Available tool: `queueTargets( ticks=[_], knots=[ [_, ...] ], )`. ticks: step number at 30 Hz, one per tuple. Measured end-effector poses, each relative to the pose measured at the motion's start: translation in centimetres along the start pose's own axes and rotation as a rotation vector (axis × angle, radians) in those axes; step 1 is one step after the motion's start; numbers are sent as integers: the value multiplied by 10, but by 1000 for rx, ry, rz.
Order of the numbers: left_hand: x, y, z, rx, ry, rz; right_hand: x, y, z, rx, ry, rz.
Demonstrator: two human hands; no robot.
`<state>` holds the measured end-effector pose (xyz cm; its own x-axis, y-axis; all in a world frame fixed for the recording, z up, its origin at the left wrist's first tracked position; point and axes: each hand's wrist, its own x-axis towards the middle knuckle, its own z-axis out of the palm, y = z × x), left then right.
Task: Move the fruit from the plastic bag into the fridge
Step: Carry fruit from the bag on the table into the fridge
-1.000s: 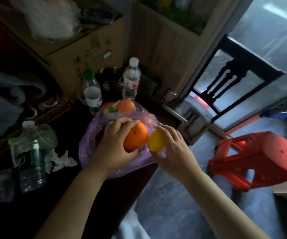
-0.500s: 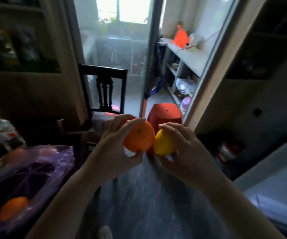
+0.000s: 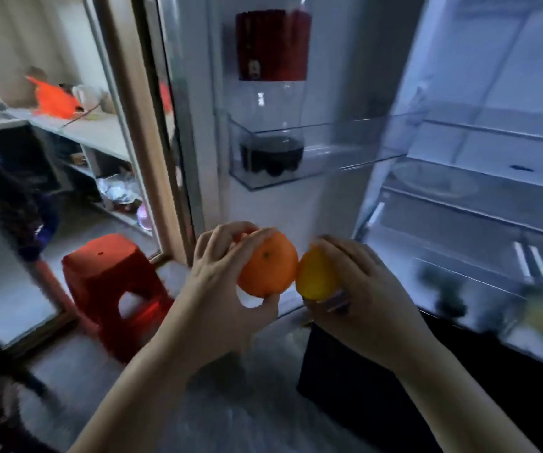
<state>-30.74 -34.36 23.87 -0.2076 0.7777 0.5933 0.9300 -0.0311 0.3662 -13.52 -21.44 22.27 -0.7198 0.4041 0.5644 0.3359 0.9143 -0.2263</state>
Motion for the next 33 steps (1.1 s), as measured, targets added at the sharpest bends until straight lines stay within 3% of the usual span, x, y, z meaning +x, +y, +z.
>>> queueTargets(
  ticks=[9,18,33],
  knots=[
    [75,21,89,-207,-204,237,-35,56,-32,-135,69,324],
    [103,49,160,-410,-326,351,-73,94,-45,-185,90,495],
    [166,202,276,-502,-352,444,-150,242,-154,-254,123,487]
  ],
)
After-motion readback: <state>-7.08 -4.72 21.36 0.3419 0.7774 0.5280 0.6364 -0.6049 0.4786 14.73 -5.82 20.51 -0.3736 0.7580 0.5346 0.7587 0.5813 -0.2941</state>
